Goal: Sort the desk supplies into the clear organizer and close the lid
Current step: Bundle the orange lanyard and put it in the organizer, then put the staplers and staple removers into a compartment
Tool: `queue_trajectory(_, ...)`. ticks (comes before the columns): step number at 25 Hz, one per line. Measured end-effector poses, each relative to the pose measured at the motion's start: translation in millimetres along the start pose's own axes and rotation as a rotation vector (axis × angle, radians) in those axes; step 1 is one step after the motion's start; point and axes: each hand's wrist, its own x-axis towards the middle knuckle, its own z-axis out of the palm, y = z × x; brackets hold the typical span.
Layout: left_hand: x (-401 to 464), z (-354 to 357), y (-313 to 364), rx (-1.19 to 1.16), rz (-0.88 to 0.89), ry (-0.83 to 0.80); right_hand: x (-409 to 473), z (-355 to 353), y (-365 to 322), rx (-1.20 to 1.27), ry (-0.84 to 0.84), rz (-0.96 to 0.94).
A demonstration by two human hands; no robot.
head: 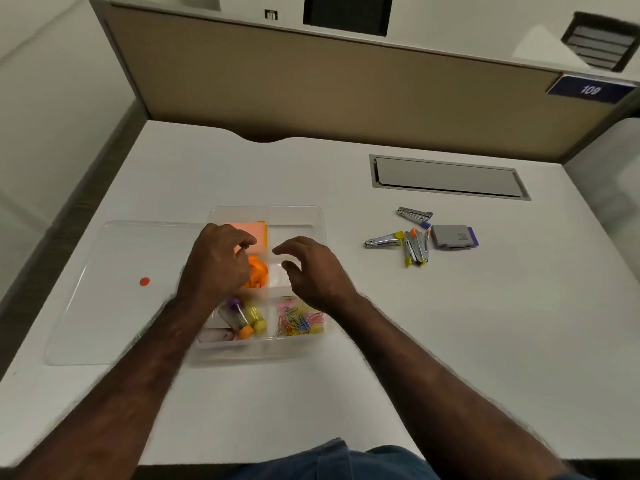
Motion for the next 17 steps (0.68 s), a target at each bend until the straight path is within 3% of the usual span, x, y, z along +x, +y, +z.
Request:
queue_trajectory(4, 8.7, 36.2, 56.5, -0.116, 0.174, -0.008, -26.7, -31.4, 56.1, 0.071, 0.198, 0.201)
queue_trajectory(9, 16.3, 105.5, 124.7, -0.189, 0.228, -0.098, -53.5, -80.5, 140.7, 0.070, 0.371, 0.495)
queue_trajectory(13, 27.5, 160.5, 166.2, -0.146, 0.275, -0.251, -62.4, -109.8, 202.5, 0.046, 0.402, 0.651)
queue_trajectory(17, 43.3, 207.6, 185.0, -0.054, 0.199, -0.412, -59.7, -117.2, 241.6, 0.017, 0.301, 0.672)
